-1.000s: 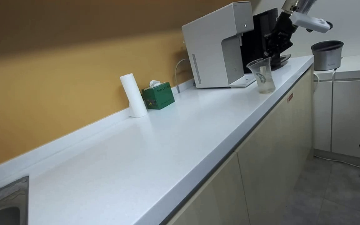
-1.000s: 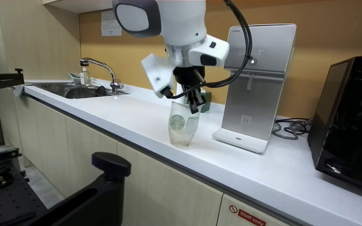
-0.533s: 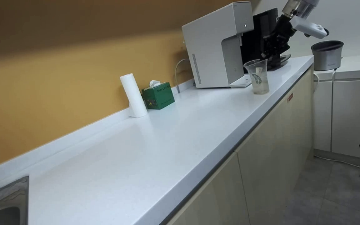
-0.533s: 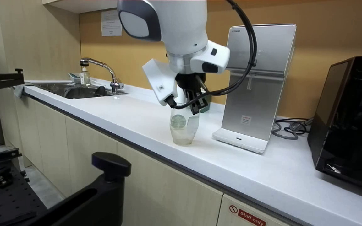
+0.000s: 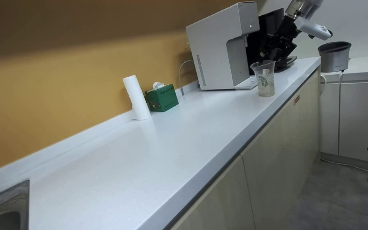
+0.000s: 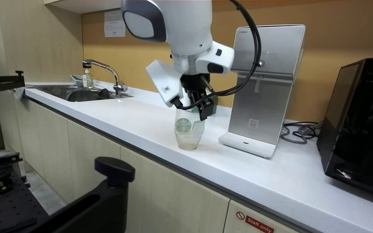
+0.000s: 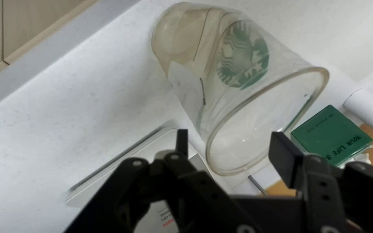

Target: Remove the plastic cup from the coffeemaker and put it on the countertop

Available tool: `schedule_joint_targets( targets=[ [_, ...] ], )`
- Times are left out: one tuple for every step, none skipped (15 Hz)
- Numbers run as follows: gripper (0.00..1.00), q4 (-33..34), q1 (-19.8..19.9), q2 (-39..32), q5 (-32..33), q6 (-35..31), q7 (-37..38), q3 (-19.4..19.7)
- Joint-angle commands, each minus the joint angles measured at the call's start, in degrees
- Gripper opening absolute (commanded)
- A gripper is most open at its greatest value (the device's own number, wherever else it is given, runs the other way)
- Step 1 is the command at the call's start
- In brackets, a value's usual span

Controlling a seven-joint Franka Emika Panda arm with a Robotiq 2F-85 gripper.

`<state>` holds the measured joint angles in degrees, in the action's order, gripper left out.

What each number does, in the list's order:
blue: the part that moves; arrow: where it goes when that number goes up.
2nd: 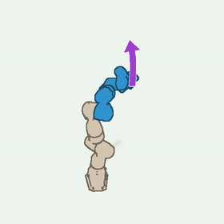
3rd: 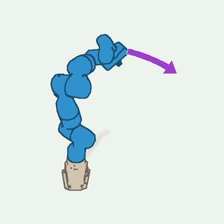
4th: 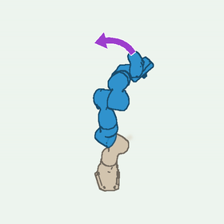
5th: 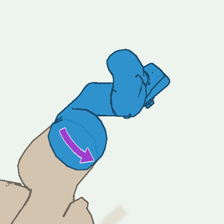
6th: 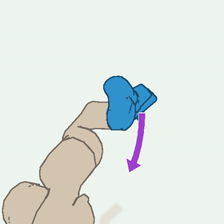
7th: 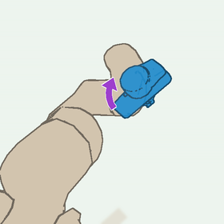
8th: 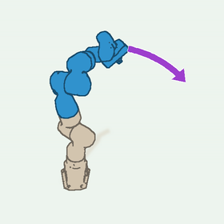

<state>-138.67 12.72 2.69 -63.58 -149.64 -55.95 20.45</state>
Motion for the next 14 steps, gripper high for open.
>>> schedule_joint_targets(
  targets=[
    [0.98,-0.44,-0.56,3.29,3.72,-2.29,1.71,-1.14],
    [0.99,-0.52,-0.58,3.83,5.18,-3.14,2.52,-1.61],
    [1.0,-0.61,-0.6,4.36,6.99,-4.05,3.41,-2.06],
    [1.0,-0.79,0.32,4.93,10.08,-5.02,6.43,-3.5],
    [1.0,-1.02,0.46,5.32,13.43,-6.55,9.96,-4.13],
    [1.0,-1.23,0.58,5.97,16.92,-7.7,13.16,-4.64],
    [1.0,-1.49,0.67,6.67,20.52,-9.29,16.78,-5.12],
    [1.0,-1.7,0.78,7.37,24.41,-10.28,20.16,-5.48],
    [1.0,-1.89,0.91,8.02,28.42,-10.97,23.64,-5.72],
    [1.0,-1.94,0.95,8.64,32.1,-10.94,26.98,-5.72],
    [1.0,-2.01,1.01,9.4,35.81,-9.93,30.1,-5.6],
    [1.0,-2.03,0.82,10.24,38.95,-8.6,32.63,-5.22],
    [1.0,-2.0,0.58,10.98,41.43,-7.72,34.77,-4.93],
    [1.0,-1.83,0.53,11.69,43.36,-6.23,36.52,-4.77]
  ],
)
